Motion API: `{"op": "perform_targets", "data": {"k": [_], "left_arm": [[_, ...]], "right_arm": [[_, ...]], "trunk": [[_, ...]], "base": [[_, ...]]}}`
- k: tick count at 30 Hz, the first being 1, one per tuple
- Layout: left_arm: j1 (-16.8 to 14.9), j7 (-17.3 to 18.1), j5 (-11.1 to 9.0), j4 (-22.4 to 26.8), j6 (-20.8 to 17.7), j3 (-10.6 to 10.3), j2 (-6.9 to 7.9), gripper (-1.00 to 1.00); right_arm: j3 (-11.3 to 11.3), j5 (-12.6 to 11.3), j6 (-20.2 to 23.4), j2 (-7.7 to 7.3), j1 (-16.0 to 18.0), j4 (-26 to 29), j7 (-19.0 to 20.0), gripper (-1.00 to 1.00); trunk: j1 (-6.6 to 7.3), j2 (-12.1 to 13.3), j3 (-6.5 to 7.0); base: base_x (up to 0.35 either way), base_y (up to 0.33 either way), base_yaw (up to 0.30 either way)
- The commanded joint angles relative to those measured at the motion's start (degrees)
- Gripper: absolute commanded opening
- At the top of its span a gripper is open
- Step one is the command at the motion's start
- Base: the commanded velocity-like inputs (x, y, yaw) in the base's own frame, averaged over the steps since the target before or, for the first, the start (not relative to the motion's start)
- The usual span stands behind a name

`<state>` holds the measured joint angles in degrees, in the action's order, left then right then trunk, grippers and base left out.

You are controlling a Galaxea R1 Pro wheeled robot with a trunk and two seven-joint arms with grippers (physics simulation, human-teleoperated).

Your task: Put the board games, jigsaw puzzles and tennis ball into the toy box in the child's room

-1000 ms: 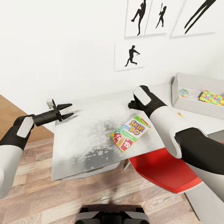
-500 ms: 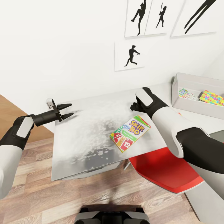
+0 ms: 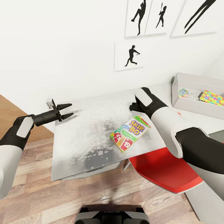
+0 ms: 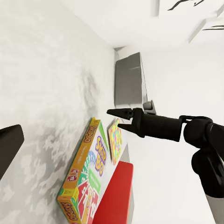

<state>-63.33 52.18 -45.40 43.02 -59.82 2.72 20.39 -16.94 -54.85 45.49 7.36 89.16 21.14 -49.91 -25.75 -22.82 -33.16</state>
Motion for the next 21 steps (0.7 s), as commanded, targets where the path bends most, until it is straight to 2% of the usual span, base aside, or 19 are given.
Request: {"op": "perform_targets", "data": {"k": [1,21], "left_arm": [[-0.04,0.29,0.23,-0.02,-0.18,0.05,0.0,1.0],[-0.04,0.29,0.23,-0.04,-0.18,0.09,0.0,1.0]], "right_arm": [[-0.48,-0.52,0.29,-0.05,0.05,0.04,-0.38,1.0],[-0.46,-0.5,0.39,-0.49,0.04,-0.04,-0.37,1.0]], "trunk": [[-0.03,-0.09,-0.11],[-0.03,-0.09,-1.72]], "base": [[0.0,0.0,0.0],[0.0,0.0,0.0]]}}
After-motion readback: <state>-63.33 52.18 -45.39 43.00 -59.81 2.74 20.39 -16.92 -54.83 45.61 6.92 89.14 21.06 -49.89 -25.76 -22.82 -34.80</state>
